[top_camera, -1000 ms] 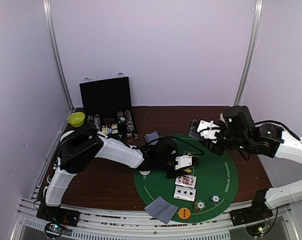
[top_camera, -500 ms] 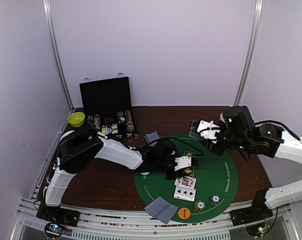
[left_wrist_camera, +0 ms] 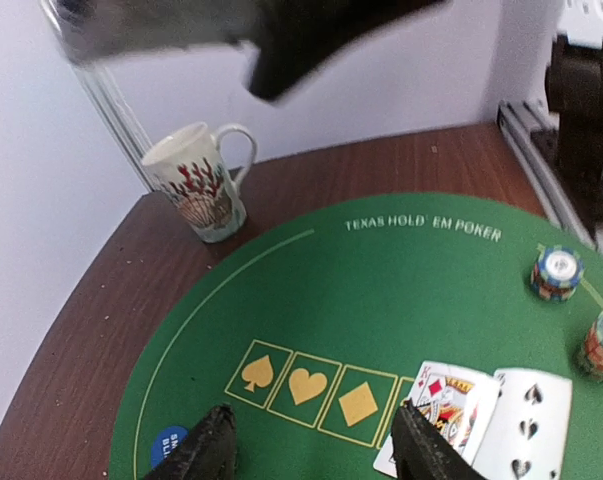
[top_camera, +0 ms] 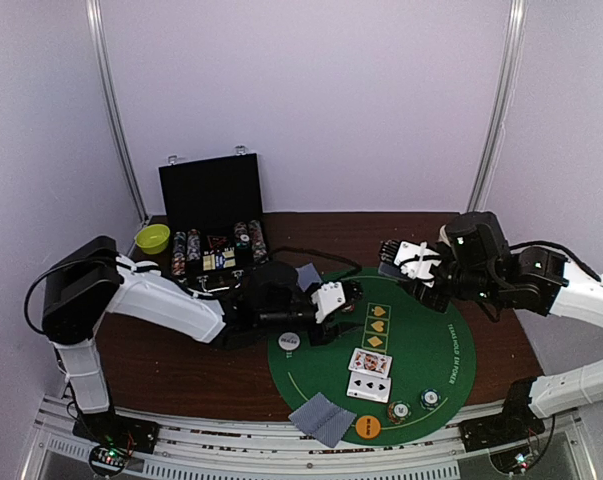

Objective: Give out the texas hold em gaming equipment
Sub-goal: Pick up the poker card from the face-down deck piles.

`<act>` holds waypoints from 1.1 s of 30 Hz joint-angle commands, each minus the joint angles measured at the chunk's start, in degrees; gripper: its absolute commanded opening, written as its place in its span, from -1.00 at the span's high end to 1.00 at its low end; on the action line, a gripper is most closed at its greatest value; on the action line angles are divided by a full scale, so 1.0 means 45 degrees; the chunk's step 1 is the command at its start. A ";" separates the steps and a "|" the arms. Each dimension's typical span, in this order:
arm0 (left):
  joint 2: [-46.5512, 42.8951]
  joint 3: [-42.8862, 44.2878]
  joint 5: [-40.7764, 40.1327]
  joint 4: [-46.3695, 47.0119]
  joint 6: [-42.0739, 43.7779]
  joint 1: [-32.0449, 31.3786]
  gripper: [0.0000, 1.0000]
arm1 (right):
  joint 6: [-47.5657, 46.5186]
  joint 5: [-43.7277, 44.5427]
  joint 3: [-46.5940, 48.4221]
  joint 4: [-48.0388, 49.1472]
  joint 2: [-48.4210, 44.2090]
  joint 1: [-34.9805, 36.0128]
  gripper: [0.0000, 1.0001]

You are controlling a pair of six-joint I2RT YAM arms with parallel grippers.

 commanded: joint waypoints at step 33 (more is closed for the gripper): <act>-0.1403 0.5007 0.3370 -0.5742 -0.7482 0.1394 -0.44 | 0.0270 -0.1314 0.0931 0.0699 0.0716 0.0913 0.13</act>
